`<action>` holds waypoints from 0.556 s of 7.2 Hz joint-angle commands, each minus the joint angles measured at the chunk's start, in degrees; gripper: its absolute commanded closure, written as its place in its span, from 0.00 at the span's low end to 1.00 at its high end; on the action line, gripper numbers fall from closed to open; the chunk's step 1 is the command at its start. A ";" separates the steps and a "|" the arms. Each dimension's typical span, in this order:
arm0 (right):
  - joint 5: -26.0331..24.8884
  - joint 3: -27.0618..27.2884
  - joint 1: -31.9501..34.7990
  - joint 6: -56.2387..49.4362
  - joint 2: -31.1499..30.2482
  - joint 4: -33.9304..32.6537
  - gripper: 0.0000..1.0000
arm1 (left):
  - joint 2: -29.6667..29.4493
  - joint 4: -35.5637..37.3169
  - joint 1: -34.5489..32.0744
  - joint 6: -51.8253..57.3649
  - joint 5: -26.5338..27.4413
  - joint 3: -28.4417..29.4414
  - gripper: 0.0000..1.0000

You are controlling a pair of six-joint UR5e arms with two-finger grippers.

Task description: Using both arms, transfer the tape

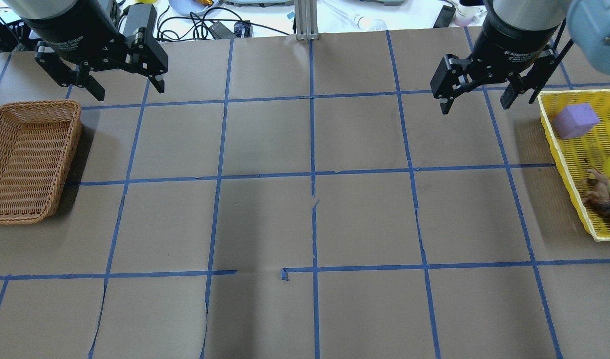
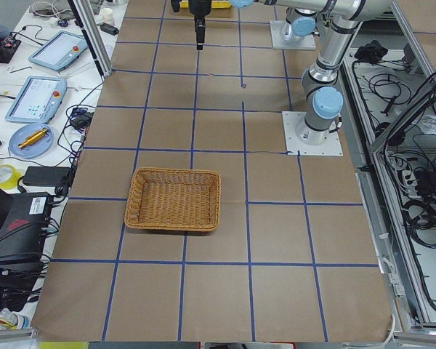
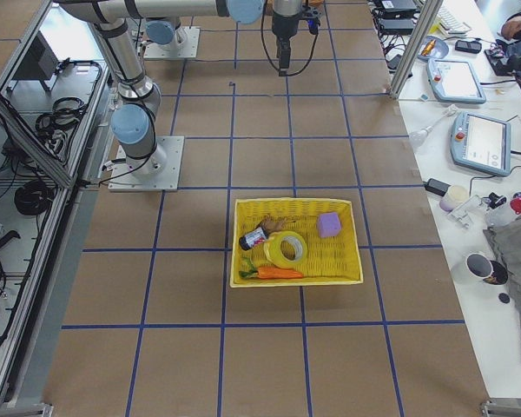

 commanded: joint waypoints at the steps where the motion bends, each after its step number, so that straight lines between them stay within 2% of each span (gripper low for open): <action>1: -0.07 0.66 -0.05 0.13 0.00 -0.21 0.00 | 0.03 0.00 0.00 0.00 -0.20 0.03 0.00; 4: -1.21 0.75 -0.05 0.39 0.00 -0.04 0.00 | 0.12 0.00 0.09 0.00 -0.11 -0.06 0.00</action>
